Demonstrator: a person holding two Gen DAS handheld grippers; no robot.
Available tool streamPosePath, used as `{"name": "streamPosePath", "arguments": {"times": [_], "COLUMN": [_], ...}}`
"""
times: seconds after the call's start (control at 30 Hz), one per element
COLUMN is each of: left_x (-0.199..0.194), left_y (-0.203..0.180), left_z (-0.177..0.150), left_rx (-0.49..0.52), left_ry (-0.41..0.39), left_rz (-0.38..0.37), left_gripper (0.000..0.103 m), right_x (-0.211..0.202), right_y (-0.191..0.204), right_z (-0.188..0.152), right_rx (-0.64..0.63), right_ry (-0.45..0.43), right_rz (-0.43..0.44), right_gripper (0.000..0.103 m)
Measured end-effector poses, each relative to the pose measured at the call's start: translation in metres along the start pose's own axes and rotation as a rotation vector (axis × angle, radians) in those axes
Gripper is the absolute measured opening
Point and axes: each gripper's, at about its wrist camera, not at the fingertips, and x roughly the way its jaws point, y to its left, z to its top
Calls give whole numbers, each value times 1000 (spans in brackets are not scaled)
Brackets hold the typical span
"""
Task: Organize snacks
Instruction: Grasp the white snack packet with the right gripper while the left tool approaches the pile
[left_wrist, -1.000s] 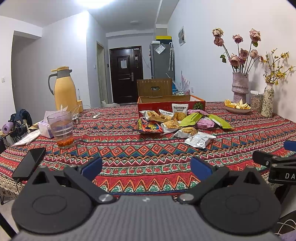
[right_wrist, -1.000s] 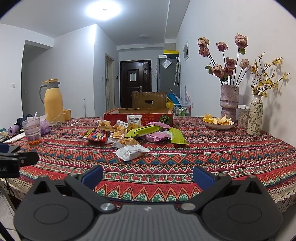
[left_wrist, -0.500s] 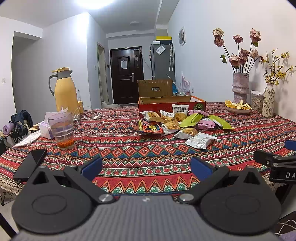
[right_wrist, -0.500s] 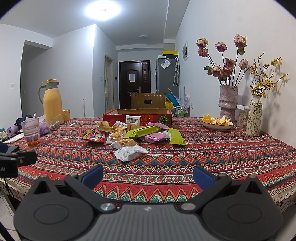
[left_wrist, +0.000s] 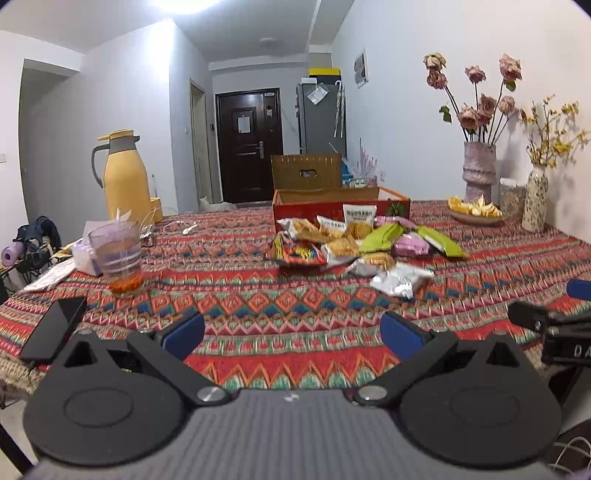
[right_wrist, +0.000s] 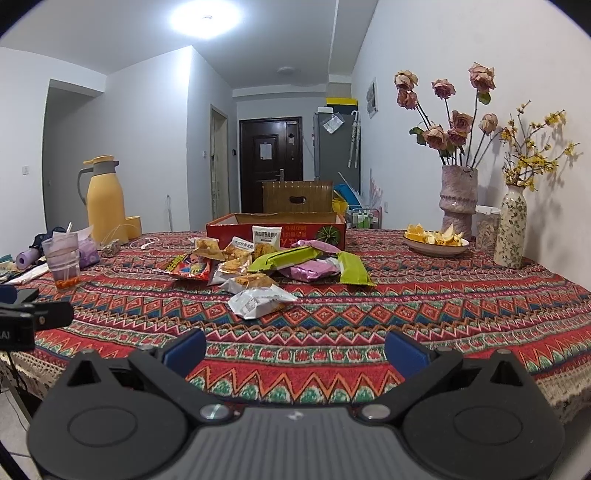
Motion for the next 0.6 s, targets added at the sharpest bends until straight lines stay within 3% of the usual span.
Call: {"name": "streamPosePath", "arguments": {"times": [0.13,0.33,0.47,0.6], "left_x": [26,67,98,123], "left_y": [4,7,6,9], "left_z": [20,44,51,46], "left_rx": [14,18,16,-7], "left_ry": [-16,21,66,104], "left_rz": [39,34,19,9], "left_gripper": [103,103,103,103], "right_x": [20,56,88,130], "right_y": [-3,-16,-18,-4], "right_z": [8,28,43,43], "right_rx": [-46,-48,-28,-29], "right_ry": [-8,-10,33,133], "right_rz": [-27,-33,15,97], "right_gripper": [103,103,103,103]}}
